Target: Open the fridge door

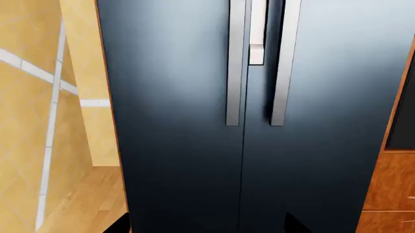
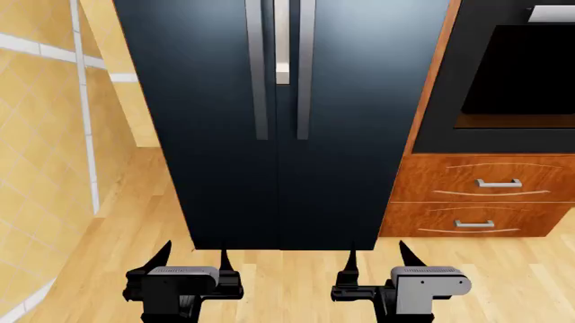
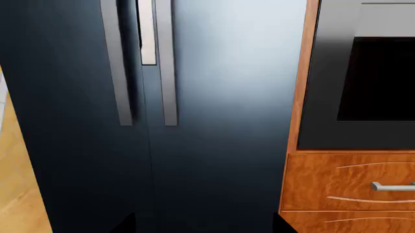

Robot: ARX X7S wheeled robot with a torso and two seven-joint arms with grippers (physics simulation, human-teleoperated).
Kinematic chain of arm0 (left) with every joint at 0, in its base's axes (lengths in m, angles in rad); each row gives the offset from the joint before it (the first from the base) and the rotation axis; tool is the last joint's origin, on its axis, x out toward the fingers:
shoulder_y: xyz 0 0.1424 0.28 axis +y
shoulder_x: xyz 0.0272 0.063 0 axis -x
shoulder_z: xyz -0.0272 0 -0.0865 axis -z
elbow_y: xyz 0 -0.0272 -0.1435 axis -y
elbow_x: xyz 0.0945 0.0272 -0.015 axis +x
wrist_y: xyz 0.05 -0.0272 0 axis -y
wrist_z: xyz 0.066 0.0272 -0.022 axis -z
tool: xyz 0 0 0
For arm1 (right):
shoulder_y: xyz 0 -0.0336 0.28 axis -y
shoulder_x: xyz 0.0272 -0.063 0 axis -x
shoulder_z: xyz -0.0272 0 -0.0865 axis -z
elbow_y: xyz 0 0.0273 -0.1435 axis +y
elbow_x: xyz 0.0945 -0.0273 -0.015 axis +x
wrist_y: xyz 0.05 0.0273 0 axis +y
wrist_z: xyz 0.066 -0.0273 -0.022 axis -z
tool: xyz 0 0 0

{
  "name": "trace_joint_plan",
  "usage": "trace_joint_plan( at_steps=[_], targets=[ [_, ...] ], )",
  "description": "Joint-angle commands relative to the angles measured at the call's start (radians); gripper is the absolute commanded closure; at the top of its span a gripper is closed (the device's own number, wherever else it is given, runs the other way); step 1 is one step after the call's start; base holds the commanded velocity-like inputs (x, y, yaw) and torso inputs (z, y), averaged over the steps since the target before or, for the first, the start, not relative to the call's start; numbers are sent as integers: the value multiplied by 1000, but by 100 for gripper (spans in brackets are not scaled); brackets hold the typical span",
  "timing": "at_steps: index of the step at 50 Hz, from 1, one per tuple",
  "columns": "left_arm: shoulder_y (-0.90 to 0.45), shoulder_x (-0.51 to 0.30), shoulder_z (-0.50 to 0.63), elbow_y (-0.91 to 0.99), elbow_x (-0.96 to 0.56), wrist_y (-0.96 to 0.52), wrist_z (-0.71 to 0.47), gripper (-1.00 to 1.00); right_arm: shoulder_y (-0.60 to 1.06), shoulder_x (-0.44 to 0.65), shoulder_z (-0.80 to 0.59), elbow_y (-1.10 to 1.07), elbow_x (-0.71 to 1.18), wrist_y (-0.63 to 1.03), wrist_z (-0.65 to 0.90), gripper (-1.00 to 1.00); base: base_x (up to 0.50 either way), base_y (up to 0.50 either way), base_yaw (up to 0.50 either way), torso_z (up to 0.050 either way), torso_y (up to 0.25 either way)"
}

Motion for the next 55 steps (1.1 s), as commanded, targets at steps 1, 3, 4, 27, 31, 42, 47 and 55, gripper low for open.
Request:
trace_joint_plan(
  at_steps=[1, 3, 4, 27, 31, 42, 47, 55],
  targets=[
    [-6, -14, 18, -6, -26, -4, -14, -100, 4, 15, -19, 4, 6, -9, 30, -100, 0, 0, 0, 0, 0],
    [-6, -23, 20, -5, -54, -6, -16, -100, 3, 24, -21, 2, 22, -10, 41, -100, 0, 0, 0, 0, 0],
    [-13, -25, 28, -6, -55, -10, -22, -100, 0, 28, -23, -1, 28, -12, 44, -100, 0, 0, 0, 0, 0],
    [-14, -71, 82, -8, -91, 1, -69, -100, 2, 70, -76, -3, 43, -24, 114, -100, 236, 0, 0, 0, 0],
    [-13, -76, 88, -7, -92, 1, -76, -100, 2, 74, -83, -3, 53, -25, 115, -100, 435, 0, 0, 0, 0],
    [-20, -88, 107, -11, -95, -6, -89, -100, 5, 86, -100, 1, 62, -23, 131, -100, 395, 0, 0, 0, 0],
    [-22, -94, 116, -14, -94, -5, -100, -100, 5, 93, -108, -1, 66, -22, 137, -100, 368, 0, 0, 0, 0],
    [-22, -103, 125, -11, -104, -2, -109, -100, 9, 102, -119, 3, 71, -22, 148, -100, 367, 0, 0, 0, 0]
  ],
)
